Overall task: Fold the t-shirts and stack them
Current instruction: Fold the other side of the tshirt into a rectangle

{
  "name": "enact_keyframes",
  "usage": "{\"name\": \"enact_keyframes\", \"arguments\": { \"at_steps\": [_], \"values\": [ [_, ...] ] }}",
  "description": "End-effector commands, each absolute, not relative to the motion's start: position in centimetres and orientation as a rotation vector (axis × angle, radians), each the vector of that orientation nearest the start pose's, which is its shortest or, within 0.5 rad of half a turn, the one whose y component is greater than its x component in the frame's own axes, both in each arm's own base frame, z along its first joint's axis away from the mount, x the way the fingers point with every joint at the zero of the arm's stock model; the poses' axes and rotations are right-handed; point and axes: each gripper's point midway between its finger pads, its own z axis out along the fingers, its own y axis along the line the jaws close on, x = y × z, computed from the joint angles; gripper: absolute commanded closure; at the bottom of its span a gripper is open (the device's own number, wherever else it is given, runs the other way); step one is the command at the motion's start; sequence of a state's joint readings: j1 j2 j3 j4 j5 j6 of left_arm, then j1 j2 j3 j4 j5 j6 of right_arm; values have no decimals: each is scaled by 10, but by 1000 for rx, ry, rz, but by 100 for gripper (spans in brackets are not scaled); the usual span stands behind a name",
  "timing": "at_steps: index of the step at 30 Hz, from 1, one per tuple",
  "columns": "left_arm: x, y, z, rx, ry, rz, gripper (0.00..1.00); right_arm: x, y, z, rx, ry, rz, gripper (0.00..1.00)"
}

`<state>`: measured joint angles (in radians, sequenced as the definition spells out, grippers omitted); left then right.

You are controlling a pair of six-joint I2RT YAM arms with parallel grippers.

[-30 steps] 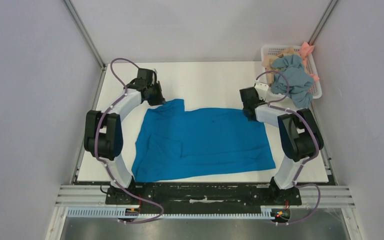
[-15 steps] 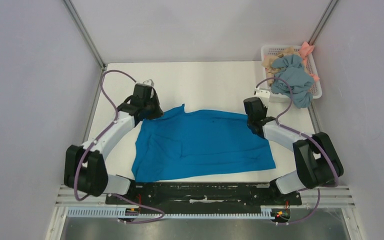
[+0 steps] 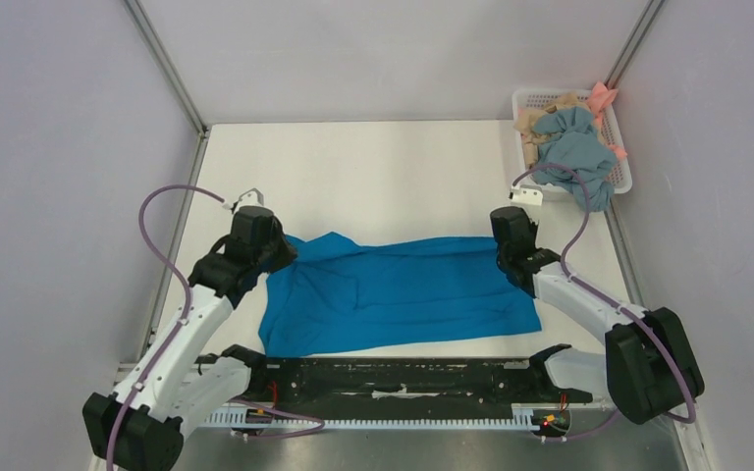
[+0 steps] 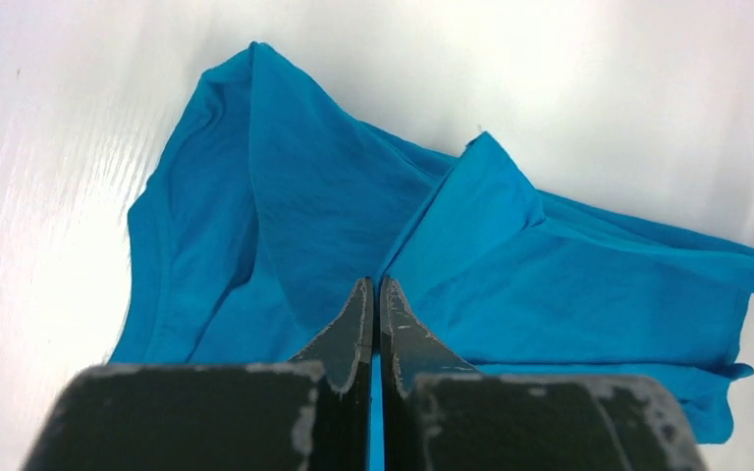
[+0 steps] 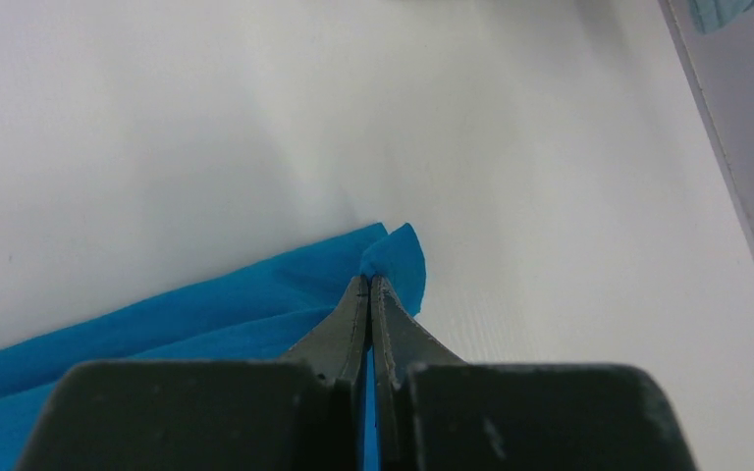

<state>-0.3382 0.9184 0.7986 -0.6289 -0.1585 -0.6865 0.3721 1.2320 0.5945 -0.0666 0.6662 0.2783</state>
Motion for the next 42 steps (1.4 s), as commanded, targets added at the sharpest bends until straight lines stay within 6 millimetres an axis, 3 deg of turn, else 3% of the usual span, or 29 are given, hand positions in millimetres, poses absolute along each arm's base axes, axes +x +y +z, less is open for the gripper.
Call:
{"name": "enact_keyframes", "arguments": {
  "at_steps": [1, 5, 12, 20, 29, 32, 35, 37, 40, 42],
  "values": [
    [235, -82, 155, -567, 2290, -337, 98, 312, 14, 97, 222, 2100, -382, 100],
    [216, -78, 149, -592, 2304, -351, 98, 308, 15, 96, 204, 2103, -366, 100],
    [193, -93, 139, -601, 2332, -501, 98, 303, 25, 86, 173, 2127, -284, 100],
    [164, -90, 123, -663, 2402, -502, 98, 291, 19, 79, 181, 2131, -297, 100],
    [126, -123, 87, -647, 2606, -699, 95, 268, 10, 49, 260, 2201, -329, 97],
    [104, -134, 75, -590, 2709, -755, 89, 258, 2, 44, 328, 2192, -350, 80],
    [78, -128, 68, -539, 2835, -703, 67, 253, -1, 45, 386, 2175, -344, 48],
    [68, -132, 73, -440, 2864, -742, 24, 252, -2, 50, 415, 2156, -331, 27],
    [71, -134, 87, -400, 2851, -735, 21, 252, -1, 60, 420, 2123, -301, 3],
    [89, -131, 102, -372, 2795, -669, 21, 252, 1, 67, 403, 2105, -273, 2]
  ]
}}
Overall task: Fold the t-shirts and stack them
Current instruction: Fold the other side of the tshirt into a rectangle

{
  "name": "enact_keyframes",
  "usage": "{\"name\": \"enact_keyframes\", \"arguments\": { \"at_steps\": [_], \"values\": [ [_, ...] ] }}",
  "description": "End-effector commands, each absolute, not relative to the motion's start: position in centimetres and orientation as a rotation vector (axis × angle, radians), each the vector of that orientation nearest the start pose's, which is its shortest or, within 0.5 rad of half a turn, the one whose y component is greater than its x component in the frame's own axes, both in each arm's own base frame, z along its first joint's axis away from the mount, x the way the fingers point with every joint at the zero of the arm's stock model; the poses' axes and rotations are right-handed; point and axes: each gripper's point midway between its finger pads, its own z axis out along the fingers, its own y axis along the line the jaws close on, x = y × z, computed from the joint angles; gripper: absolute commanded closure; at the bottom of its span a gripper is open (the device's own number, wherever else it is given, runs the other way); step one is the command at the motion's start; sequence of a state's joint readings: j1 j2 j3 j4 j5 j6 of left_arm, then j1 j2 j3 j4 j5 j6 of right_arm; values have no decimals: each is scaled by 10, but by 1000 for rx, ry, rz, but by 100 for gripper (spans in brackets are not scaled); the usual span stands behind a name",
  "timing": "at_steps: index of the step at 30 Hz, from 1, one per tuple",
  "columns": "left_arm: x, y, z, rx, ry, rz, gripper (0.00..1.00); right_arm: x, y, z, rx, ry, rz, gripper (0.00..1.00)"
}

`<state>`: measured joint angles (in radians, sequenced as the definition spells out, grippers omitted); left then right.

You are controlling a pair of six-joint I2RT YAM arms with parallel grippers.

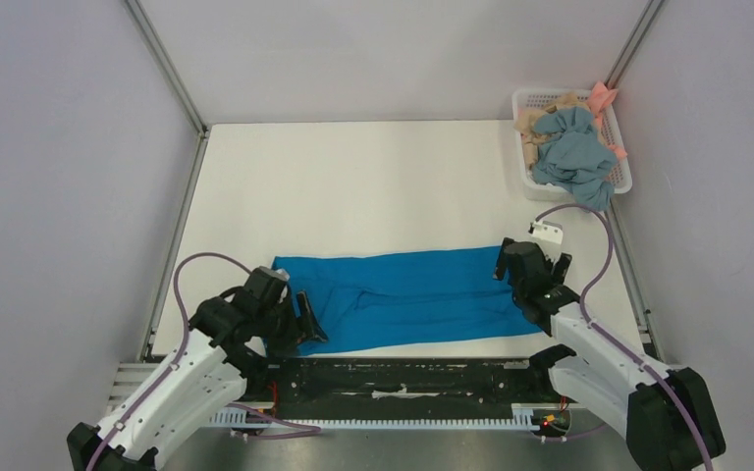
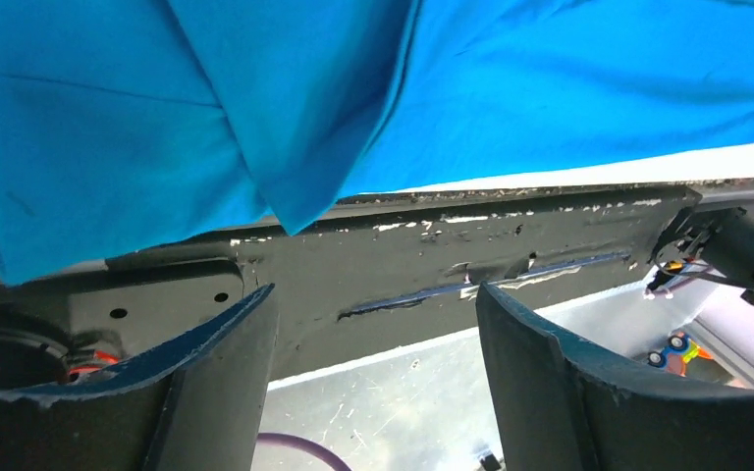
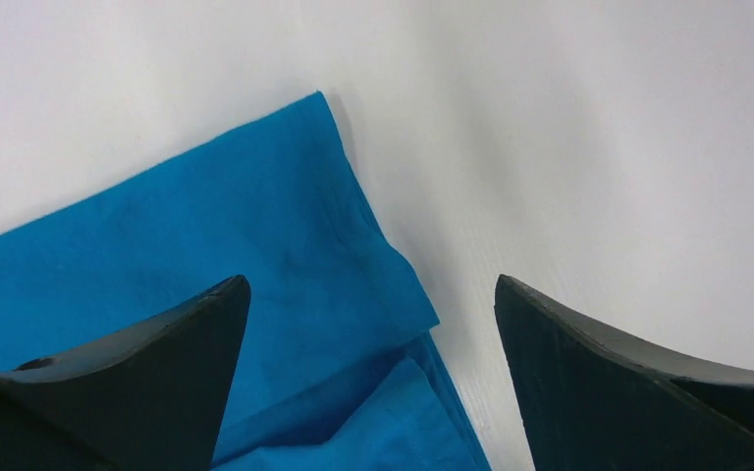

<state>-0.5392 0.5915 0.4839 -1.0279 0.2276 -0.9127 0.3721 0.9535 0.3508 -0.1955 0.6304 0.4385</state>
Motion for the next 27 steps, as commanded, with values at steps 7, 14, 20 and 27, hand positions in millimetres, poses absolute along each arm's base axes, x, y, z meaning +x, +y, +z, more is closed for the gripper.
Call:
{"name": "enact_keyframes", "arguments": {
  "at_steps": [7, 14, 20, 27],
  "values": [
    [172, -155, 132, -336, 2502, -690, 19, 260, 27, 85, 265, 2050, -81, 2],
    [216, -185, 86, -298, 2545, -683, 18, 260, 52, 81, 172, 2039, 88, 2],
    [222, -166, 39, -309, 2660, -426, 16, 257, 56, 76, 158, 2048, 113, 2],
    [194, -213, 50, -131, 2674, -765, 16, 256, 57, 74, 155, 2054, 118, 2]
  ]
}}
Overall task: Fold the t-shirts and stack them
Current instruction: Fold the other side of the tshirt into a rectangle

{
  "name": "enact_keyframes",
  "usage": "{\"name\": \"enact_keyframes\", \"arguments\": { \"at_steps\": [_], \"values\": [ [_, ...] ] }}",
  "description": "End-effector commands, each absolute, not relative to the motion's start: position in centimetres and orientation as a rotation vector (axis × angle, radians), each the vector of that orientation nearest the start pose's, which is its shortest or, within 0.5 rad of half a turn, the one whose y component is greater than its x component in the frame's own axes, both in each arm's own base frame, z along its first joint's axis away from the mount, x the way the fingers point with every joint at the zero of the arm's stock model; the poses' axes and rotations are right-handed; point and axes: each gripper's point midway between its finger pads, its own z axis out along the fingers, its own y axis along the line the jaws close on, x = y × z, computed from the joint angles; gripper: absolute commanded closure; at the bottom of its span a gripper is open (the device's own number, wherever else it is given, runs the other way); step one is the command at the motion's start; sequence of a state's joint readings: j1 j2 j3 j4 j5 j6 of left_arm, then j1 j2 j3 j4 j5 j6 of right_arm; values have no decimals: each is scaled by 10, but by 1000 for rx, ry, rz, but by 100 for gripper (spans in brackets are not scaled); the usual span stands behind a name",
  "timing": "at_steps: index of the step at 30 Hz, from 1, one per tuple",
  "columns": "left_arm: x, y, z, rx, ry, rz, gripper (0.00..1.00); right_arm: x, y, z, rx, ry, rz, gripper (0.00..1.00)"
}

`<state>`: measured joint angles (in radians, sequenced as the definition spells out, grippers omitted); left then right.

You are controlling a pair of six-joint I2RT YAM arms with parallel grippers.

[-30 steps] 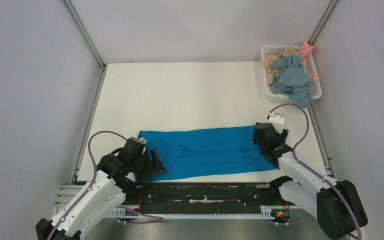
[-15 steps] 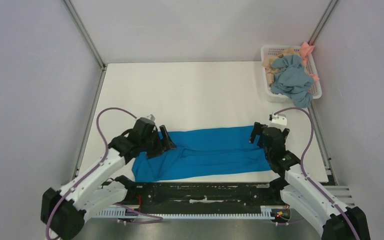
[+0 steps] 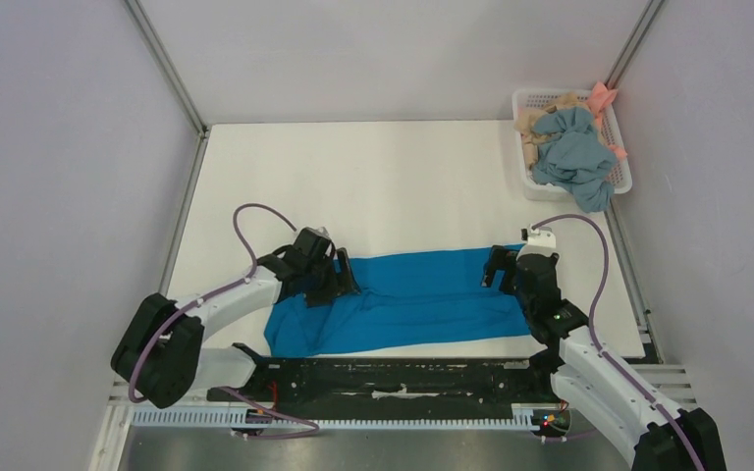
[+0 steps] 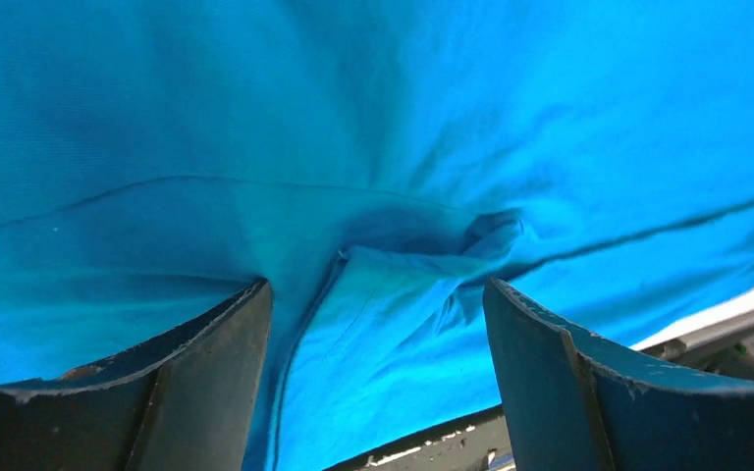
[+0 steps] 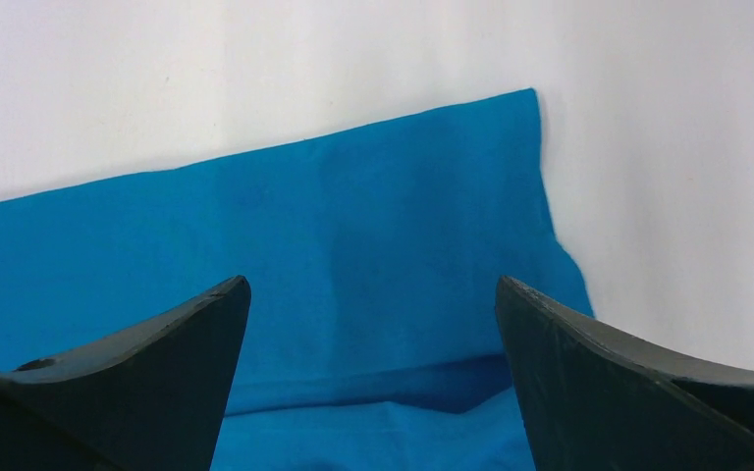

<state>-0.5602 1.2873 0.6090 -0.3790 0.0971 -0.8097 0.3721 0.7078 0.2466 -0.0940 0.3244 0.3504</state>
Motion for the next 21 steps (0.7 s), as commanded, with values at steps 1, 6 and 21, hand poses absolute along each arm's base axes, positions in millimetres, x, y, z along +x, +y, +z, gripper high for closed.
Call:
{"name": "enact_keyframes", "arguments": {
  "at_steps": [1, 6, 21],
  "values": [
    [189, -213, 54, -107, 2664, -771, 16, 256, 57, 74, 155, 2053, 117, 2],
    [166, -201, 62, -31, 2678, -703, 15, 256, 55, 72, 162, 2057, 109, 2],
    [102, -262, 53, 389, 2694, -856, 14, 254, 57, 72, 155, 2057, 119, 2]
  ]
}}
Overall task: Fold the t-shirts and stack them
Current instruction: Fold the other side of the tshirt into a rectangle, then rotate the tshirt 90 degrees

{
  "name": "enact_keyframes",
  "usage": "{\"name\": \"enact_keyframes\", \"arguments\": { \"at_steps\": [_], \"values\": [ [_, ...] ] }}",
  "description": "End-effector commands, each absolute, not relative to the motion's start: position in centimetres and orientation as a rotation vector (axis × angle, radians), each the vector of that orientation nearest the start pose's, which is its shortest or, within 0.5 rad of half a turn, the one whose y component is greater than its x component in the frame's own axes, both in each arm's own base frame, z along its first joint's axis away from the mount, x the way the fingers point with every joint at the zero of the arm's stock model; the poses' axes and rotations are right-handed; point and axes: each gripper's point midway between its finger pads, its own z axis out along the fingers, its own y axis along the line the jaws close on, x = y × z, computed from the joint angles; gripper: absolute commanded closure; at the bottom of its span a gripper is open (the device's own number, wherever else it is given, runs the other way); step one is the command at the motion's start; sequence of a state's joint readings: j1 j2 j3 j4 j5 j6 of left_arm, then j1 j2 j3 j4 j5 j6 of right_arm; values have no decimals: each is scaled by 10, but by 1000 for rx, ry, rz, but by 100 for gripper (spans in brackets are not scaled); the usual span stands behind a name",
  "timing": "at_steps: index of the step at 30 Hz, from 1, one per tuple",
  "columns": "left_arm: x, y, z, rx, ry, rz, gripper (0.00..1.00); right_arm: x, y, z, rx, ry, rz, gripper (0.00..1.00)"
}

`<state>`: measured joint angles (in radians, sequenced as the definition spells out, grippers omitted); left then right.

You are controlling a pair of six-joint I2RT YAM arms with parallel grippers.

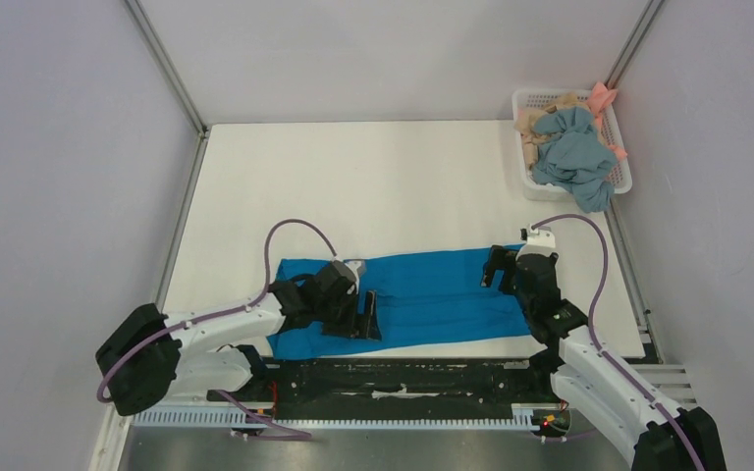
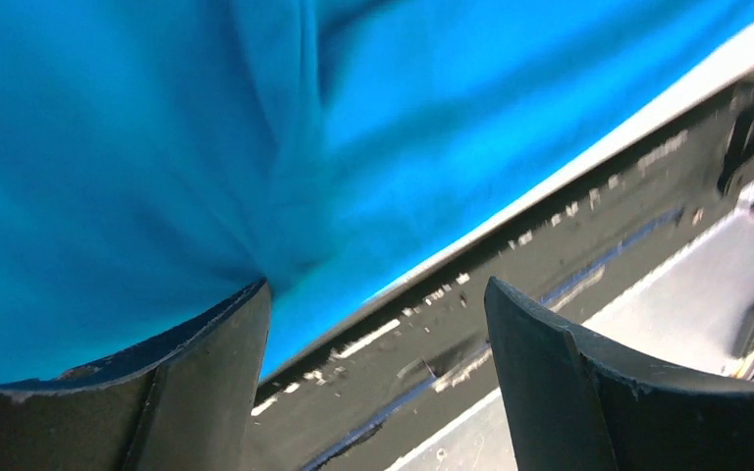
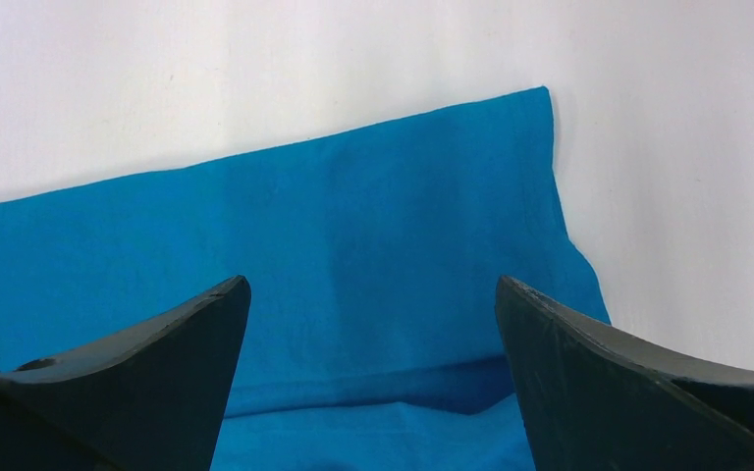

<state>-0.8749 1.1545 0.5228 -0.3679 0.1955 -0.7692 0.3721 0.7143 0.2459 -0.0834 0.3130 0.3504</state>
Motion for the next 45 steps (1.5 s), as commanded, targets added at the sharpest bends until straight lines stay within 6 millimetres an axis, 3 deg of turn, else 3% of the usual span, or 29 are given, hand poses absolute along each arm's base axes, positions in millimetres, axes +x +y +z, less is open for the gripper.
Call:
{"name": "enact_keyframes", "arguments": {
  "at_steps": [1, 3, 6, 9, 11, 14, 17, 19, 23, 25, 28, 30, 32, 34, 36, 41, 45],
  "values": [
    [100, -263, 55, 408, 2689, -833, 14, 254, 57, 71, 153, 2058, 119, 2],
    [101, -259, 58, 424, 2672, -740, 14, 254, 57, 73, 147, 2054, 123, 2],
    [117, -233, 64, 404, 2615, -425, 14, 255, 59, 77, 122, 2051, 127, 2],
    [134, -215, 72, 257, 2569, -274, 14, 257, 61, 79, 108, 2051, 127, 2],
    [141, -214, 68, 141, 2570, -299, 14, 258, 68, 79, 84, 2060, 162, 2],
    [152, -233, 56, 13, 2590, -519, 14, 260, 89, 77, 24, 2068, 279, 2],
    [181, -243, 41, -181, 2572, -728, 14, 262, 105, 71, -20, 2092, 357, 2],
    [200, -236, 28, -280, 2584, -740, 14, 266, 108, 67, -22, 2116, 357, 2],
    [251, -213, 11, -390, 2612, -599, 14, 271, 124, 58, -30, 2163, 434, 2],
    [296, -186, 5, -531, 2619, -420, 14, 267, 140, 55, -25, 2176, 546, 2],
    [367, -176, 9, -555, 2647, -316, 14, 257, 154, 43, 0, 2214, 648, 2],
    [416, -184, 10, -527, 2671, -327, 14, 239, 162, 25, -30, 2302, 687, 2],
    [458, -204, 2, -482, 2719, -401, 14, 211, 184, 15, -182, 2365, 789, 2],
    [481, -230, -7, -421, 2795, -549, 14, 182, 213, 14, -380, 2368, 923, 2],
    [501, -244, -11, -416, 2845, -607, 14, 159, 242, 20, -569, 2356, 1023, 2],
    [517, -283, -7, -442, 2816, -903, 13, 119, 320, 41, -1051, 2191, 1176, 2],
    [516, -289, -7, -431, 2802, -909, 13, 133, 335, 39, -1020, 2206, 1112, 2]
  ]
}}
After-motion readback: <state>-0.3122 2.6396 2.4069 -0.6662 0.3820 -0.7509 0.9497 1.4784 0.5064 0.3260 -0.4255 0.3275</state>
